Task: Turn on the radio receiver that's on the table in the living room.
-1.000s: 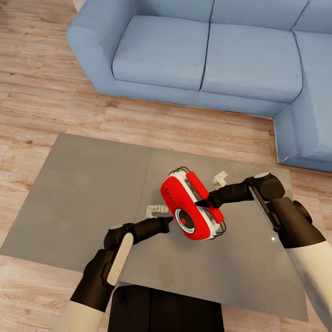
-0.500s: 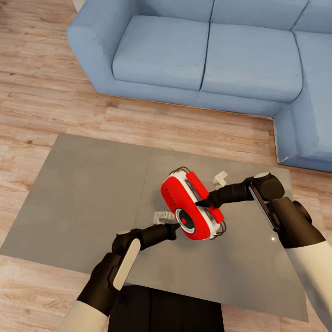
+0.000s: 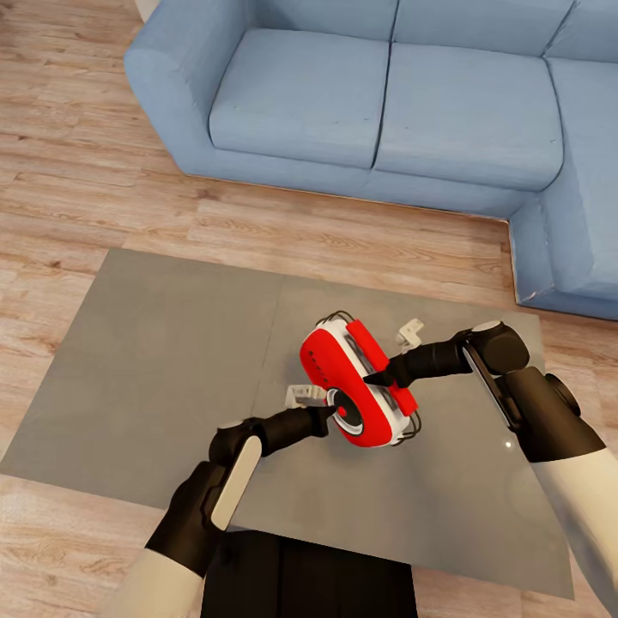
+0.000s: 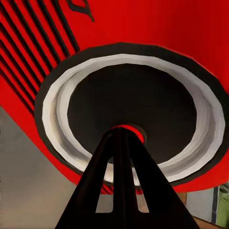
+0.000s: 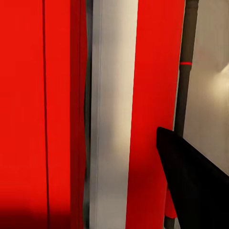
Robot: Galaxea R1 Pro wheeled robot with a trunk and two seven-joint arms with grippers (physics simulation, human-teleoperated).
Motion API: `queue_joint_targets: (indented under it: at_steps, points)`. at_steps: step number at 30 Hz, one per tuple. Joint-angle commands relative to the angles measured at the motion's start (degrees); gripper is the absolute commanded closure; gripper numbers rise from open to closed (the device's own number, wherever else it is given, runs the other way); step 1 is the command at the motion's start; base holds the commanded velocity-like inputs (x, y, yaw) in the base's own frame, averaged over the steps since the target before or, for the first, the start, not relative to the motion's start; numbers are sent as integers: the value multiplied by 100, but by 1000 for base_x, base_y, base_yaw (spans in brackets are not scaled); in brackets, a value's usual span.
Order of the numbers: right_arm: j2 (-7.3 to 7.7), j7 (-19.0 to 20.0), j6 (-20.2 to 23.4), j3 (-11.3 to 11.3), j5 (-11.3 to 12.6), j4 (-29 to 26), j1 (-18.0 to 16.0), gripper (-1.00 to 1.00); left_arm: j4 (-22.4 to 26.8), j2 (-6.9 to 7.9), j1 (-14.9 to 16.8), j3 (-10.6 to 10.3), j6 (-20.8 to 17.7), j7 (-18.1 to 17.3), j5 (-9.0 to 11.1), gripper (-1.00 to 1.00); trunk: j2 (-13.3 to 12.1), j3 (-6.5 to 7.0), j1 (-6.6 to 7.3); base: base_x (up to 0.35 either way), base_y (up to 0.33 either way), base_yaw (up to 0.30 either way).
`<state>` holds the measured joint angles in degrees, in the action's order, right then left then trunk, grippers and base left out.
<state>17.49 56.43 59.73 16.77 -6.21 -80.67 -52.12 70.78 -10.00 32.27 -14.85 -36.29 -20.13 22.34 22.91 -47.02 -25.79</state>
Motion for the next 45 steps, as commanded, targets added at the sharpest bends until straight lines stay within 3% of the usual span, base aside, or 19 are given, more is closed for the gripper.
queue_joint_targets:
  at_steps: [1, 5, 8, 15, 18, 23, 40, 42, 45]
  points:
    - [0, 0, 27, 1, 60, -1, 0, 100, -21, 0, 4, 0, 23, 0, 4, 100, 0, 0, 0, 0, 0, 0]
    - [0, 0, 27, 2, 62, -2, 0, 100, -221, 0, 16, 0, 114, 0, -1, 100, 0, 0, 0, 0, 0, 0]
    - [0, 0, 27, -1, 59, -2, 0, 100, -465, 0, 29, -21, 421, 0, 5, 100, 0, 0, 0, 0, 0, 0]
    - [0, 0, 27, 1, 63, -1, 0, 100, -644, 0, 33, -426, 588, 0, 30, 100, 0, 0, 0, 0, 0, 0]
    - [0, 0, 27, 2, 66, -1, 0, 100, -651, 0, 34, -477, 602, 0, 267, 100, 0, 0, 0, 0, 0, 0]
    - [0, 0, 27, 2, 67, 8, 0, 100, -653, 0, 34, -500, 621, 0, 487, 100, 0, 0, 0, 0, 0, 0]
    - [4, -132, 27, -61, 75, 86, 0, 100, -608, 0, 41, -510, 624, 0, 492, 100, 0, 0, 0, 0, 0, 0]
    - [7, -381, 27, -241, 10, 87, 0, 100, -604, 0, 42, -510, 624, 0, 491, 100, 0, 0, 0, 0, 0, 0]
    - [3, -835, 27, -447, -430, 82, 0, 100, -601, 0, 43, -510, 620, 0, 490, 100, 0, 0, 0, 0, 0, 0]
